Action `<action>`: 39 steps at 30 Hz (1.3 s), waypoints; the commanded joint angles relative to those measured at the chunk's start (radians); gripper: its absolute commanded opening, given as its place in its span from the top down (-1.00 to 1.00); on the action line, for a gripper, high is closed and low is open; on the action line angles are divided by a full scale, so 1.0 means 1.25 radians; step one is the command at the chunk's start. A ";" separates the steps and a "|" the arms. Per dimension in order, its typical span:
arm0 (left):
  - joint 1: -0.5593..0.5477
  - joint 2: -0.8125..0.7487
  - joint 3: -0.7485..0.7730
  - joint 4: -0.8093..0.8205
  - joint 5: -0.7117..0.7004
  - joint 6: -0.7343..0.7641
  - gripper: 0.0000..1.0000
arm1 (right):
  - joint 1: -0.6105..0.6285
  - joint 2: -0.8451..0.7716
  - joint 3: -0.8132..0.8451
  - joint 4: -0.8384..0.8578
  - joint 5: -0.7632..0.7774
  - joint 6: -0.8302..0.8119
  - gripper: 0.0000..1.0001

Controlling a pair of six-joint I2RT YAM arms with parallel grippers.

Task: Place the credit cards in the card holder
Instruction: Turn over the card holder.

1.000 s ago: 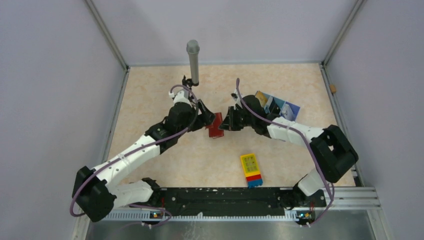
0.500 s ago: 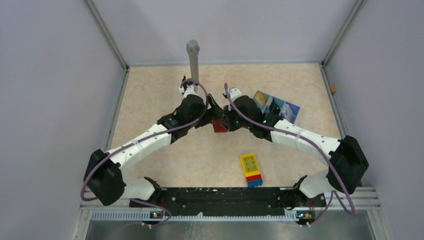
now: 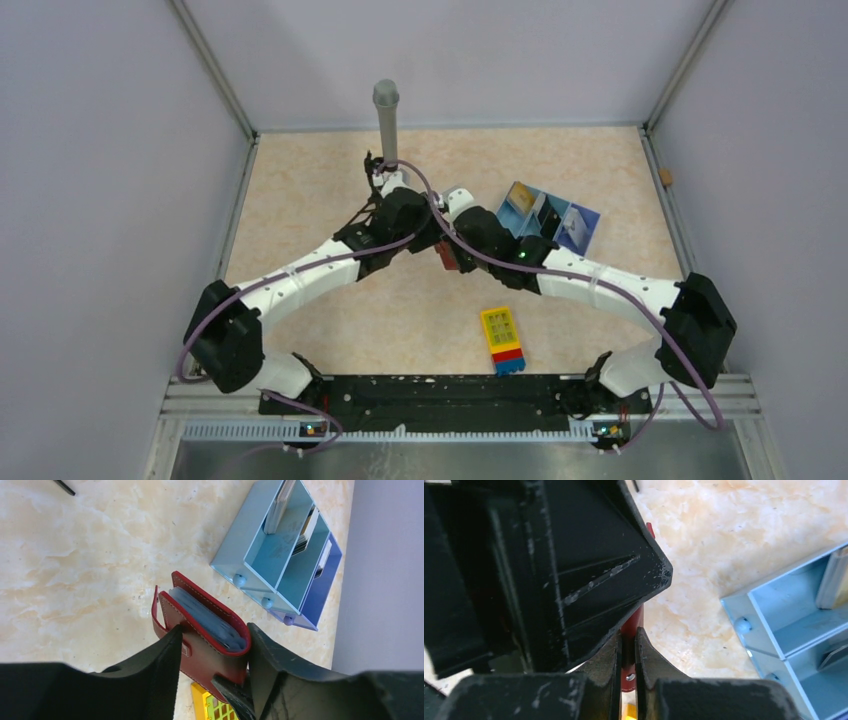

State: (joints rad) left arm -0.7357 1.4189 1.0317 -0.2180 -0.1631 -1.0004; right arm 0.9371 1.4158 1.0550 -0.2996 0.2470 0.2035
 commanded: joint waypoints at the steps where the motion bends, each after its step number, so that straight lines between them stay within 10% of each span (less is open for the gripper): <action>1: -0.001 0.054 0.046 0.040 0.019 -0.009 0.05 | 0.039 -0.011 0.050 0.046 0.079 -0.058 1.00; 12: 0.008 0.082 0.008 0.112 0.065 -0.042 1.00 | 0.062 -0.026 0.048 0.029 0.117 -0.055 0.68; 25: 0.152 -0.198 -0.196 0.226 0.221 0.096 1.00 | 0.029 -0.103 0.100 -0.091 -0.030 0.075 -0.42; 36: 0.324 -0.332 -0.160 0.108 0.671 0.318 1.00 | -0.186 -0.278 -0.112 0.213 -0.502 0.240 -0.55; 39: 0.326 -0.349 -0.223 0.262 0.736 0.262 1.00 | -0.188 -0.304 -0.162 0.297 -0.568 0.254 -0.56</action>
State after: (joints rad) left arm -0.3317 1.0065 0.7757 -0.0566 0.5289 -0.6838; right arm 0.7071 1.0840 0.9142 -0.1467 -0.2443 0.4534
